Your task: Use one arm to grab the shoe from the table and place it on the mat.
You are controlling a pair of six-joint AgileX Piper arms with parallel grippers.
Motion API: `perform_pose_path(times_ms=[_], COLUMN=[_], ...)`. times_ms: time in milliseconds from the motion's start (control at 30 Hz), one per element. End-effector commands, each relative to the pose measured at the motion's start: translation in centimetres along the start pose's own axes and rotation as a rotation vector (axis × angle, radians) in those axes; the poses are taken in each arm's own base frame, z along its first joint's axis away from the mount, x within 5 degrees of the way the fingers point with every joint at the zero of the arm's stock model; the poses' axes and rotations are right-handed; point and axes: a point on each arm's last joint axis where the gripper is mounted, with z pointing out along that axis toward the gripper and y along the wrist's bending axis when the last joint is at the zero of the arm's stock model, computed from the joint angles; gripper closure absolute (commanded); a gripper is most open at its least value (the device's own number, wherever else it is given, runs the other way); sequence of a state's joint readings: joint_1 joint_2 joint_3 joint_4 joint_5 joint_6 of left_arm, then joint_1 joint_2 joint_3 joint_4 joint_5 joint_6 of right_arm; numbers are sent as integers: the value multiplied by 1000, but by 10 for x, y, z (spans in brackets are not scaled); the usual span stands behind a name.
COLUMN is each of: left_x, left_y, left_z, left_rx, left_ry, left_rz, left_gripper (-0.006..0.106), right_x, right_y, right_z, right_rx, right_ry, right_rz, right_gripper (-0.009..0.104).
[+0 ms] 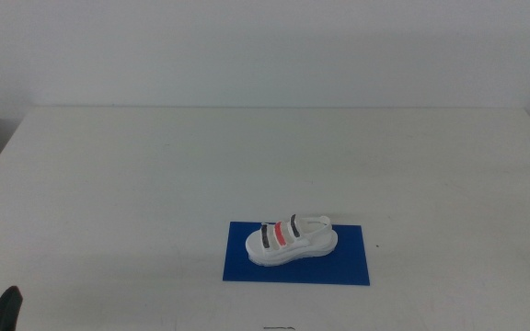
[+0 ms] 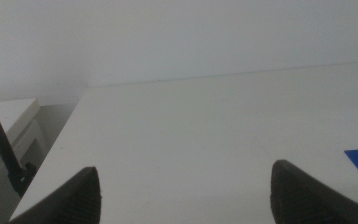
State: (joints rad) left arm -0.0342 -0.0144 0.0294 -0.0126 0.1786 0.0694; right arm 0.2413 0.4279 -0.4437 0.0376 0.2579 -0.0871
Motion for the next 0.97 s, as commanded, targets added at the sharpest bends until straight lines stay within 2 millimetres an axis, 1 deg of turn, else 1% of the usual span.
perform_pose_path(times_ms=[0, 67, 200, 300, 433, 567, 800, 933], left_x=[-9, -9, -9, -9, -9, -9, -9, -9], left_y=[0, 0, 0, 0, 0, 0, 0, 0], left_z=[-2, -2, -2, -2, -2, -2, -2, -2], left_rx=[-1, -1, -1, -1, -1, -1, -1, -1], left_ry=[-103, -103, -103, -103, -103, -103, -99, -99], left_rz=[-23, -23, -23, -23, -23, -23, -23, -23], left_gripper=[7, 7, 7, 7, 7, 7, 7, 7], right_x=[-1, 10, 31, 47, 69, 86, 107, 106], right_y=[-1, -1, 0, 1, 3, 3, 4, 4], right_z=[-8, -13, -21, -25, -30, -33, -26, -26], right_rx=[23, 28, 31, 31, 39, 41, 33, 35], right_ry=[-173, -220, -248, -256, -278, -305, -218, -225], right_rz=[-18, -21, -24, -17, -60, -59, -54, -58], right_gripper=[4, 4, 4, 4, 4, 4, 4, 4])
